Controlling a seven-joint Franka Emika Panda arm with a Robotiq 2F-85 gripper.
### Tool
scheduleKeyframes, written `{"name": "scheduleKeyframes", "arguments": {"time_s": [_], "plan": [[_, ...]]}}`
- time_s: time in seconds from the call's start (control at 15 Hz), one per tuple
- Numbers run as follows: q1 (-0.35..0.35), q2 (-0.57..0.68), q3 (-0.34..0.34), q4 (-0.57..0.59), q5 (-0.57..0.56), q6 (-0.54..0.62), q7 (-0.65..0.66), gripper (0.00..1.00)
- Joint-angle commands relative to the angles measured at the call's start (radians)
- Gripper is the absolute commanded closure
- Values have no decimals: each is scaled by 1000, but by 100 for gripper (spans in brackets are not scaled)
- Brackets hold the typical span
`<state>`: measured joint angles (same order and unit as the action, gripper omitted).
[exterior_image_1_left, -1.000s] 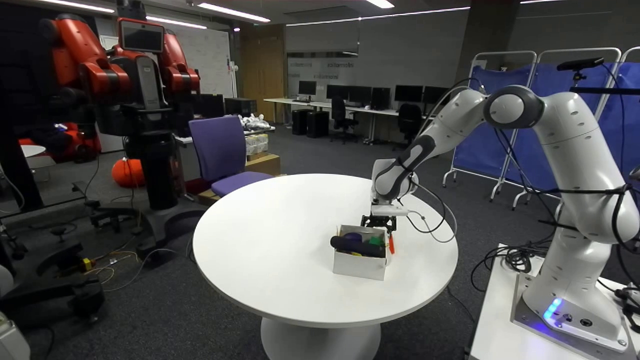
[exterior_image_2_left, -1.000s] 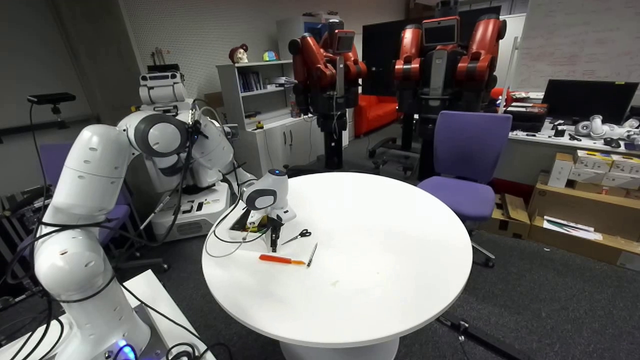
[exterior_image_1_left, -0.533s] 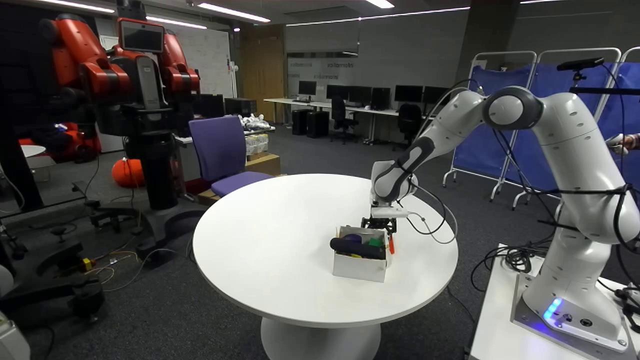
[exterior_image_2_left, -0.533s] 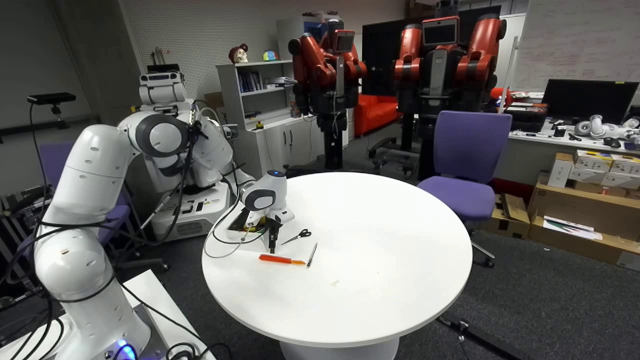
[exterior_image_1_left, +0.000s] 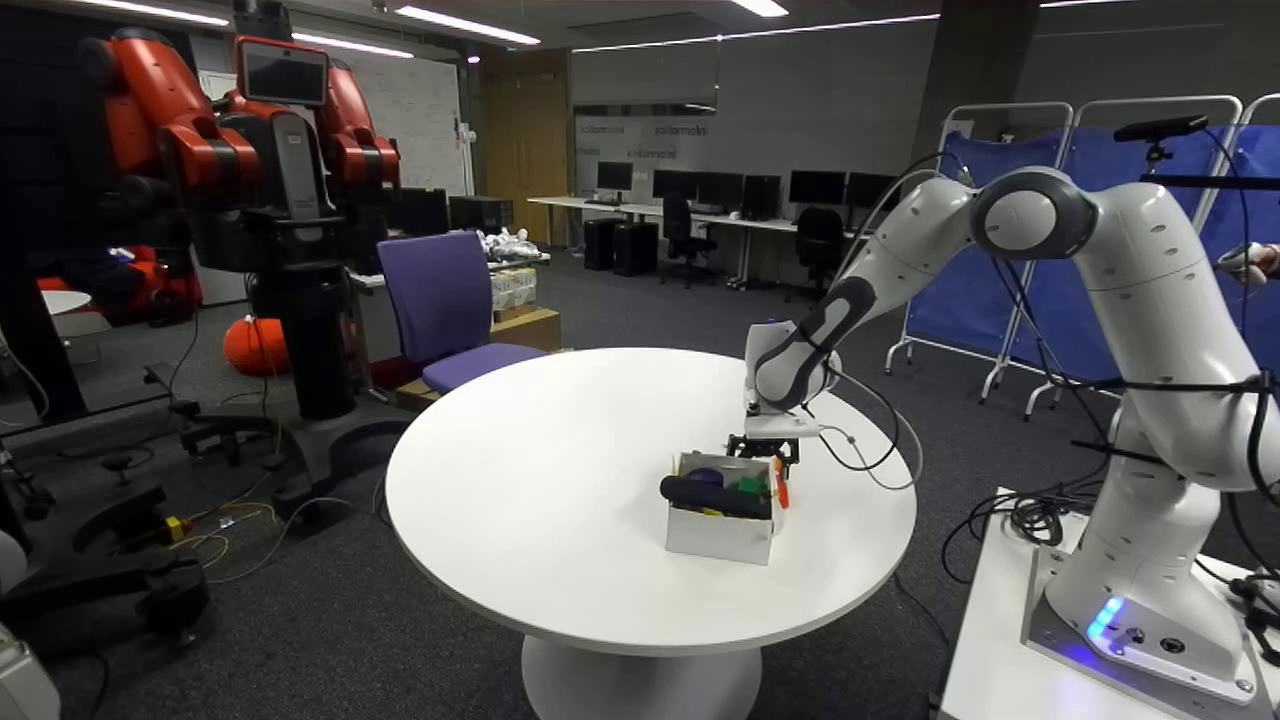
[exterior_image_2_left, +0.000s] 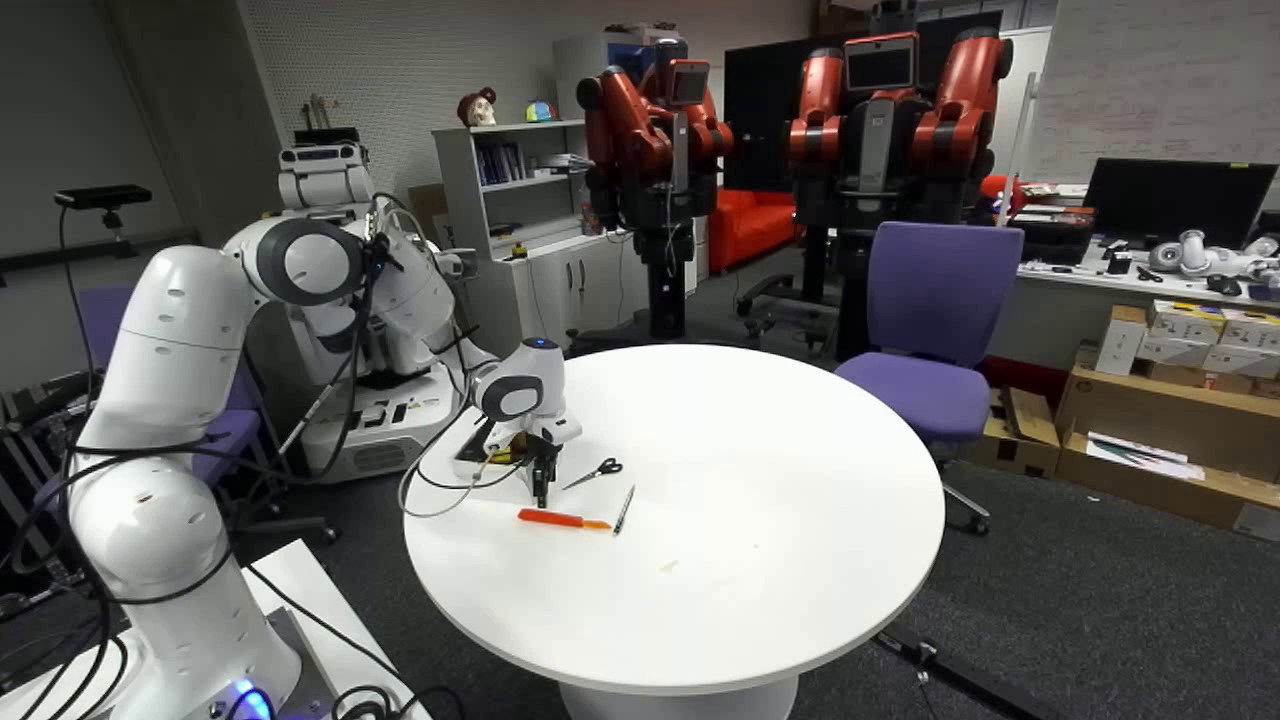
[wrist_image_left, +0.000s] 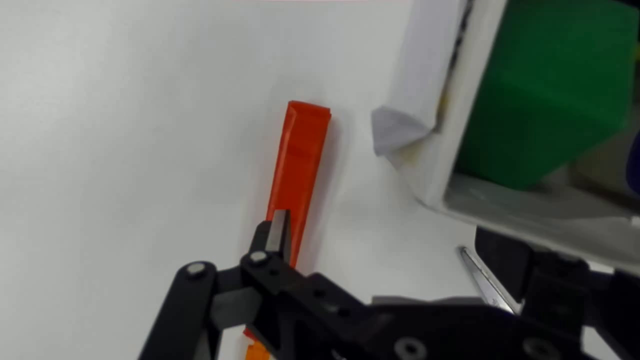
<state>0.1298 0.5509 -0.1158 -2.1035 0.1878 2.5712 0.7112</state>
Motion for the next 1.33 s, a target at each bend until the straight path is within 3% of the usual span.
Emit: {"name": "scheduleKeyframes", "arguments": {"time_s": [0.0, 0.47, 1.0, 1.07, 1.13, 1.27], "plan": [[64, -62, -45, -82, -65, 23, 102, 0], [96, -71, -94, -141, -181, 28, 244, 0], [76, -22, -86, -126, -206, 83, 231, 2], [79, -16, -89, -124, -209, 84, 234, 27], [79, -14, -87, -124, -207, 81, 232, 27], [80, -16, -86, -124, -205, 78, 234, 41]]}}
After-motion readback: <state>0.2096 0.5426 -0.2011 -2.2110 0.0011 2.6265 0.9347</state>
